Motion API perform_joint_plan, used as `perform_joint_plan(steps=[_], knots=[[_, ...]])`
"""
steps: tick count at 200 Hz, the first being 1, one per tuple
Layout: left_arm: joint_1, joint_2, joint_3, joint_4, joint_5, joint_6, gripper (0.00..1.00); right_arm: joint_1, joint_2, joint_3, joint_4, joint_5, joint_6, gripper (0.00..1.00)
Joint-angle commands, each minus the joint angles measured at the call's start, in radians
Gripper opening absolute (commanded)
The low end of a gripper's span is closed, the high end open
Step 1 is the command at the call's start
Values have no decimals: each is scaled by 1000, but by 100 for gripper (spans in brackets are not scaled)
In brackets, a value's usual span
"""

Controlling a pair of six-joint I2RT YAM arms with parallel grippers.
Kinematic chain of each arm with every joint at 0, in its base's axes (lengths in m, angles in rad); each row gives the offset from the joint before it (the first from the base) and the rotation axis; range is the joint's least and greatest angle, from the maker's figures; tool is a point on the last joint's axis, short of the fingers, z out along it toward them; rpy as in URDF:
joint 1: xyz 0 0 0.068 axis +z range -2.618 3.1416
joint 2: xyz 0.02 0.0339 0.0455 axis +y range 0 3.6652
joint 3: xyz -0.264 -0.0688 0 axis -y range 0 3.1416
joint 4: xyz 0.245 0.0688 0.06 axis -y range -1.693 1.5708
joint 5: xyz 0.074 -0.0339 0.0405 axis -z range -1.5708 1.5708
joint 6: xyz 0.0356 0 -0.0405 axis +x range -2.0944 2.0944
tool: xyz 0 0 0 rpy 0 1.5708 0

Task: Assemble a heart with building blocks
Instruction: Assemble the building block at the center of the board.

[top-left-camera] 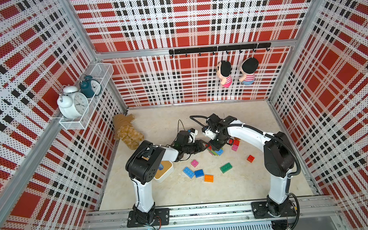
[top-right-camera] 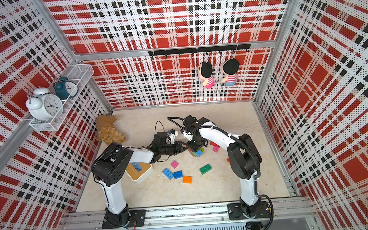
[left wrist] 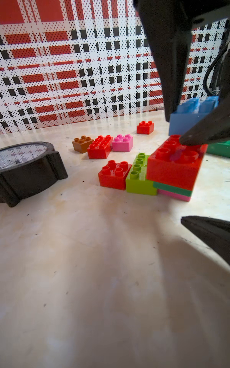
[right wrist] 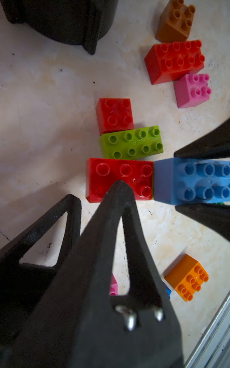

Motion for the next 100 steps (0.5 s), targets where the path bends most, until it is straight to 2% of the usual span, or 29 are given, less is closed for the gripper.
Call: perform_joint_plan(steps=[1,100], knots=[[5,33,0,-34,-27,14,59,7,94,-89,-65,80,-43,0],[5,29,8,-41,-21,19,59,-31,173,-107,-47,-72,54,0]])
